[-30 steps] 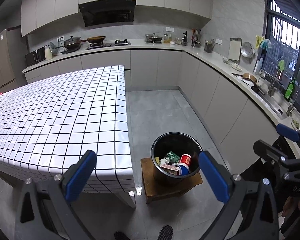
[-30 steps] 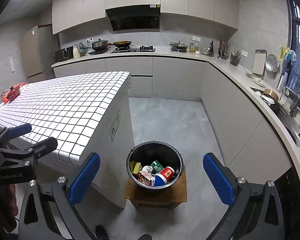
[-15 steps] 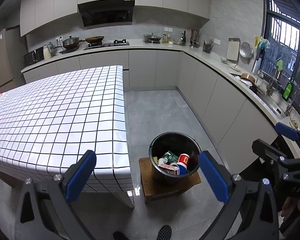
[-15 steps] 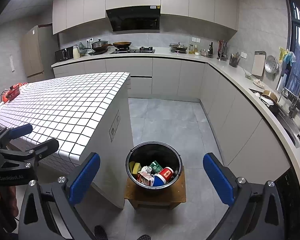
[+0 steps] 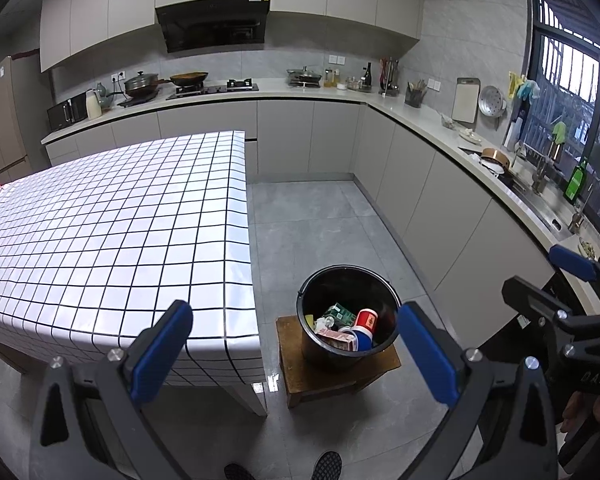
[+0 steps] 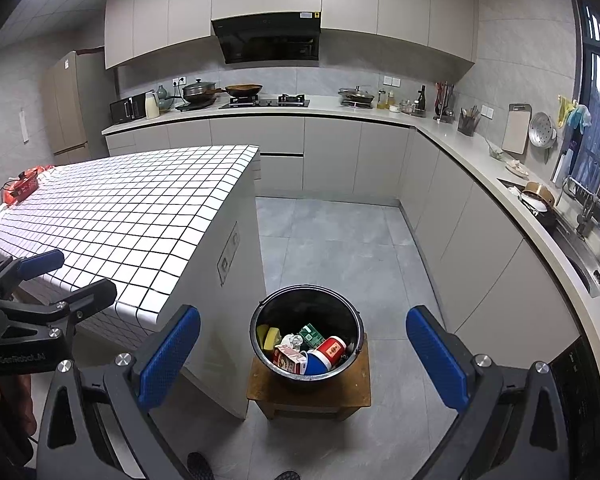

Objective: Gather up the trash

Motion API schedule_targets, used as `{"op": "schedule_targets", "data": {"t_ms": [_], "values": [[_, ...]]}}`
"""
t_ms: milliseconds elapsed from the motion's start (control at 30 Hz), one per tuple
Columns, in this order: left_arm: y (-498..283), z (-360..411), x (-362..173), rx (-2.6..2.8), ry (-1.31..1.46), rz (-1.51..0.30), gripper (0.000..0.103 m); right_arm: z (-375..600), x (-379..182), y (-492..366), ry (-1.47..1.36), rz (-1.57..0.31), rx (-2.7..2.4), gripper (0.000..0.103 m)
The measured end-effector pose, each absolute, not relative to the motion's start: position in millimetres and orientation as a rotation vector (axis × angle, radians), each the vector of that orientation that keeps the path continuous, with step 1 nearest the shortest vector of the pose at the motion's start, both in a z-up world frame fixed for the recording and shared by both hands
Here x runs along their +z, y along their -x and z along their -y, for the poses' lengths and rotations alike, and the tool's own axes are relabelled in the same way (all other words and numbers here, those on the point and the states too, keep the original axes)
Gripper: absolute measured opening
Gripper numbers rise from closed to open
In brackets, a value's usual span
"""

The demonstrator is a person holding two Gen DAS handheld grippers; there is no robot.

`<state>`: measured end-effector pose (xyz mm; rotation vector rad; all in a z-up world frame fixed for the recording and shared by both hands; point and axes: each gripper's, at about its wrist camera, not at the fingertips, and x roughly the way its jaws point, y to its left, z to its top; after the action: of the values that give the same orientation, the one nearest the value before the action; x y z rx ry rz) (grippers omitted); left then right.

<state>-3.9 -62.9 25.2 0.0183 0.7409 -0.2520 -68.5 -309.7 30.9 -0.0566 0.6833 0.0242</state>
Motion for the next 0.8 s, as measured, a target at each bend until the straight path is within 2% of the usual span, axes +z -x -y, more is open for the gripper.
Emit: {"op": "schedule_targets", "data": {"t_ms": [800], "values": [[2.3,62.3,24.3,-0.259,-0.022,-0.738,0.103,306.2,30.2,66.7,0.057,-0.681,0.022,0.103]]}}
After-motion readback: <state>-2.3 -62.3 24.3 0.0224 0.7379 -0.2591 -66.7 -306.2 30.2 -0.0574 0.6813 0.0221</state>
